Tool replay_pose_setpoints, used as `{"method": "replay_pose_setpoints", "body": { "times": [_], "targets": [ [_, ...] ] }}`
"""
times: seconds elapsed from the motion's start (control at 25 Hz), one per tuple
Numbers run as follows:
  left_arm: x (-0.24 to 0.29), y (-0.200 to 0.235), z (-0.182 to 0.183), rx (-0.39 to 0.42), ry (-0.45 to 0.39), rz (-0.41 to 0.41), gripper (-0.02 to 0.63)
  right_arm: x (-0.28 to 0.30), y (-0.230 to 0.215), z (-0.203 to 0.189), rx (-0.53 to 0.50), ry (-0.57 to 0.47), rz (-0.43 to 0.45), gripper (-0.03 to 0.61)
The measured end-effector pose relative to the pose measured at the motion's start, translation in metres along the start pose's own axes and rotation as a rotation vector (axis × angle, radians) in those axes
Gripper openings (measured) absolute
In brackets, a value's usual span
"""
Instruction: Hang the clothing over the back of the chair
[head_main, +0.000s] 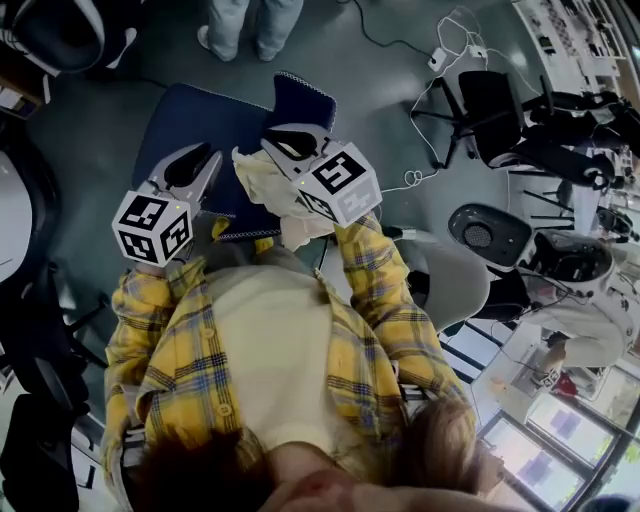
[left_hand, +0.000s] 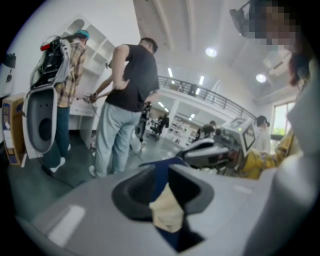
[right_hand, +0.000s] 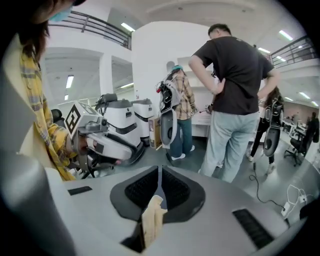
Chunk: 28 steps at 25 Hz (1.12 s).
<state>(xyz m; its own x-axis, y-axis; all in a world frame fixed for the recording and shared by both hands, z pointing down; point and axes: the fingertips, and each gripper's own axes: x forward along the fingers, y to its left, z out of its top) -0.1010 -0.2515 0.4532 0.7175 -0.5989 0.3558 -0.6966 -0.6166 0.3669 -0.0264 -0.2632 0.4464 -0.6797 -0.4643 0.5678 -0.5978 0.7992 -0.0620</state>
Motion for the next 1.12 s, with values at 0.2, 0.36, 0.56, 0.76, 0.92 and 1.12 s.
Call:
{"method": "replay_pose_setpoints", "body": {
  "times": [0.2, 0.36, 0.56, 0.76, 0.92, 1.12],
  "targets": [
    [0.017, -0.023, 0.007, 0.023, 0.006, -0.052, 0.081, -0.045, -0.019, -0.001, 0.049, -0.073, -0.115, 0.029],
    [0.028, -0.041, 0.009, 0.042, 0.013, -0.087, 0.08, -0.075, -0.029, -0.013, 0.09, -0.1, -0.187, 0.028],
    [0.038, -0.064, 0.01, 0.057, 0.014, -0.115, 0.08, -0.105, -0.035, -0.031, 0.129, -0.125, -0.248, 0.026],
    [0.042, -0.074, 0.01, 0.065, 0.018, -0.132, 0.078, -0.126, -0.04, -0.043, 0.171, -0.148, -0.306, 0.026],
    [0.04, -0.079, 0.008, 0.067, 0.021, -0.133, 0.075, -0.144, -0.044, -0.056, 0.218, -0.171, -0.363, 0.023],
    [0.039, -0.077, 0.003, 0.06, 0.032, -0.126, 0.063, -0.161, -0.049, -0.071, 0.277, -0.188, -0.435, 0.015]
  ]
}}
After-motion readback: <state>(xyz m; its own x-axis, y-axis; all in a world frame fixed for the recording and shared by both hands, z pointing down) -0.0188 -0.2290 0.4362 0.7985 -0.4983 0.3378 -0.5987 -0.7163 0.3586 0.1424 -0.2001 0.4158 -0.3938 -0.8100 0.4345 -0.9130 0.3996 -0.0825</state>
